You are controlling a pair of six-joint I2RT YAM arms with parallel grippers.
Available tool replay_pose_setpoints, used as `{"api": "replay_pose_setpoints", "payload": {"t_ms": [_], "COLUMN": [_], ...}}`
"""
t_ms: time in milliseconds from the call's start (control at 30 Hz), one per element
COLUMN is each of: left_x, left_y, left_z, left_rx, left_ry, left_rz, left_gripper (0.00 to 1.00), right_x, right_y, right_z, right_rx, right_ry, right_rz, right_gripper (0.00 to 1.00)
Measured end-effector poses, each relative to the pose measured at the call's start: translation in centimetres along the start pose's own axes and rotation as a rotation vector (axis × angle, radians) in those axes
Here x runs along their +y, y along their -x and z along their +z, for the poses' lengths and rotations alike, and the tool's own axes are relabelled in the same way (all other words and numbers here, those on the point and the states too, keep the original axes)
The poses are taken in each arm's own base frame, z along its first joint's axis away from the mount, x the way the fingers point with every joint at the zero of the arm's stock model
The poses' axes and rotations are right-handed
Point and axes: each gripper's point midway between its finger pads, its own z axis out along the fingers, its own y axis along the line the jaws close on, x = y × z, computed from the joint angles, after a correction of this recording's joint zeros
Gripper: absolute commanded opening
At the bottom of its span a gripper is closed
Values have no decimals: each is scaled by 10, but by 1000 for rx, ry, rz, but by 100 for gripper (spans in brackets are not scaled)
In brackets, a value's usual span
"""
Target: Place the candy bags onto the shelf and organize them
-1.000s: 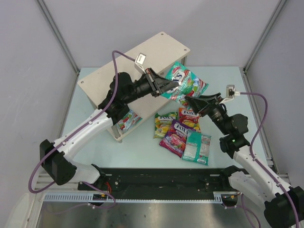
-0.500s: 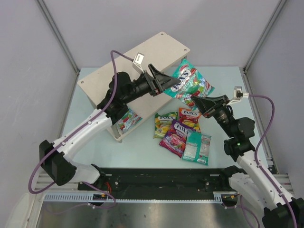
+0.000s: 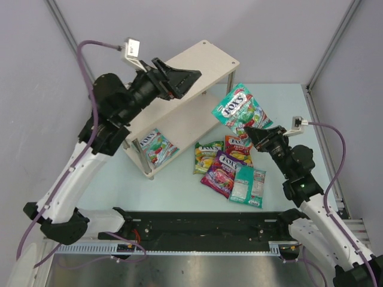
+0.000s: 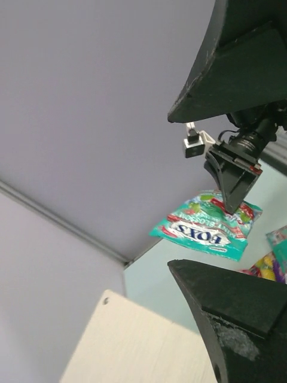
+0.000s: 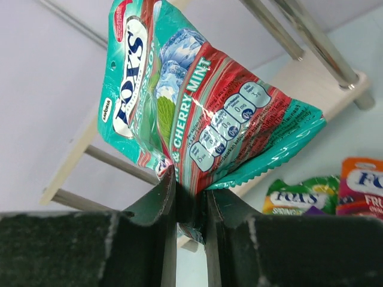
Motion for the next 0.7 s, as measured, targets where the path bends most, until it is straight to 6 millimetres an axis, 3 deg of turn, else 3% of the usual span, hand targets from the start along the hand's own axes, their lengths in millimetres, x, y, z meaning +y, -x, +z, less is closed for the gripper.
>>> {"api": "replay_pose_setpoints", "payload": {"t_ms": [167, 333, 467, 700], "left_x": [-14, 4, 14, 22], "left_y": [31, 25, 21, 23], "left_z": [-24, -40, -54, -80], "left_rx": [-49, -4, 29, 38], "left_ry": [15, 101, 148, 202], "left_rz": [150, 255, 310, 388], "left_gripper": [100, 100, 100, 100], "right_x": [-24, -46, -64, -51], "right_y": [-33, -88, -117, -162], "right_z": [11, 26, 35, 79], "right_rx": [66, 189, 220, 198], "right_ry": [-125, -250, -338, -360], "right_rz": [9, -18, -29, -28], "right_gripper": [0, 0, 0, 0]}}
